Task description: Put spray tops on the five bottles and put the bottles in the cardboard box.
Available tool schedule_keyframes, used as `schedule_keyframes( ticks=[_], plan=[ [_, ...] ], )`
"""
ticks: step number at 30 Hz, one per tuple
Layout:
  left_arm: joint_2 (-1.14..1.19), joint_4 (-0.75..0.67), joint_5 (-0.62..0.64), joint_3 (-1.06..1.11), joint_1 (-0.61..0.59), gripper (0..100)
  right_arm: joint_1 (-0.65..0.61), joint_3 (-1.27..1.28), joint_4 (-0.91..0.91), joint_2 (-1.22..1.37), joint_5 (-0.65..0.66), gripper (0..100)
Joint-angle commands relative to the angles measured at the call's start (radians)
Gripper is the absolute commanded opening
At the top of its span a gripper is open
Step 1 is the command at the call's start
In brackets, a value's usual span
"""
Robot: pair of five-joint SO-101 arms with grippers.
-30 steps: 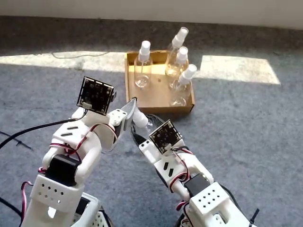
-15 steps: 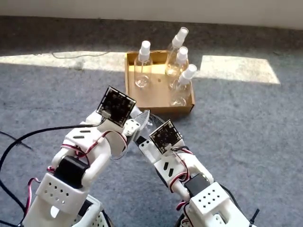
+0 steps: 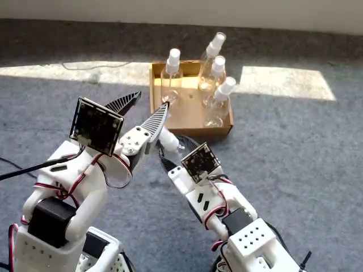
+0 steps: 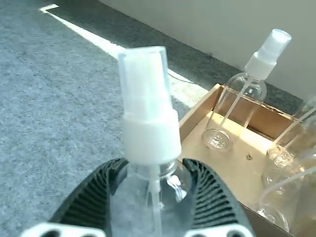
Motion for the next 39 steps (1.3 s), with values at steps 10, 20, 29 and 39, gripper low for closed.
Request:
schedule_keyframes(
  ticks=[10, 20, 29, 39],
  plan=[
    [-0.001, 0.048, 0.000, 0.331, -0.486, 18, 0.127, -0.282, -0.466, 0.197, -0.012, 0.5],
    [-0.001, -0.313, -0.003, 0.722, -0.645, 18, 0.130, -0.648, -0.697, 0.811, -0.255, 0.5],
    [-0.001, -0.336, -0.005, 0.739, -0.619, 18, 0.147, -0.662, -1.001, 1.155, -0.233, 0.5],
    [0.001, -0.336, -0.005, 0.739, -0.616, 18, 0.142, -0.662, -1.035, 1.290, -0.232, 0.5]
  ],
)
